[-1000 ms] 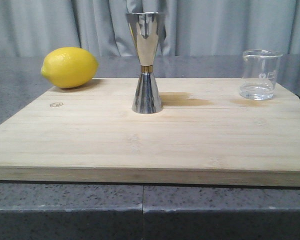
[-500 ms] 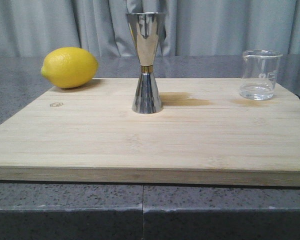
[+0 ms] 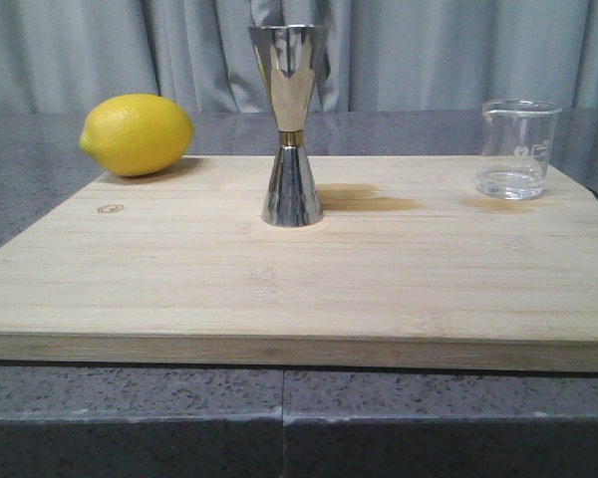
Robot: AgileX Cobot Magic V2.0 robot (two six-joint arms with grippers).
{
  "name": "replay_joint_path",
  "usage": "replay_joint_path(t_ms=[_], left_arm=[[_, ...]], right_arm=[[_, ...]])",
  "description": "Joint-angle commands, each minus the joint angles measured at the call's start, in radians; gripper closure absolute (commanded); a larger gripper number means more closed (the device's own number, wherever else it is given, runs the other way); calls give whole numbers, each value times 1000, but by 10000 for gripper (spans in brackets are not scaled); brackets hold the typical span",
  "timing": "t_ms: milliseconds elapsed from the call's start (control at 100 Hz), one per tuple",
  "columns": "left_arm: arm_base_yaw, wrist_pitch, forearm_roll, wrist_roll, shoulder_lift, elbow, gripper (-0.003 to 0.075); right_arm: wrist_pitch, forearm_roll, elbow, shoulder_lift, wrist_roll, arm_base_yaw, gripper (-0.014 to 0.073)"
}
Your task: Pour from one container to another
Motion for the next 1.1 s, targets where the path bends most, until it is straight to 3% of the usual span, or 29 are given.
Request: replay_joint_path(t_ms=[0,710,800,970,1090], left_arm=[[7,-86,-7,3,-23,27,739],[7,-86,-7,3,-23,27,739],[7,-86,-7,3,-23,27,739],[7,-86,-7,3,-23,27,739],[7,-86,-7,3,-23,27,739]], right_arm=[[33,-16,-36,-4,-1,-7,665],[39,-16,-30,-4,-1,-3,665],[85,-16,1,-77,-9,-2,665],[313,-16,139,-339,-25,-46,665],[366,-16,225,-534,-25,-67,665]])
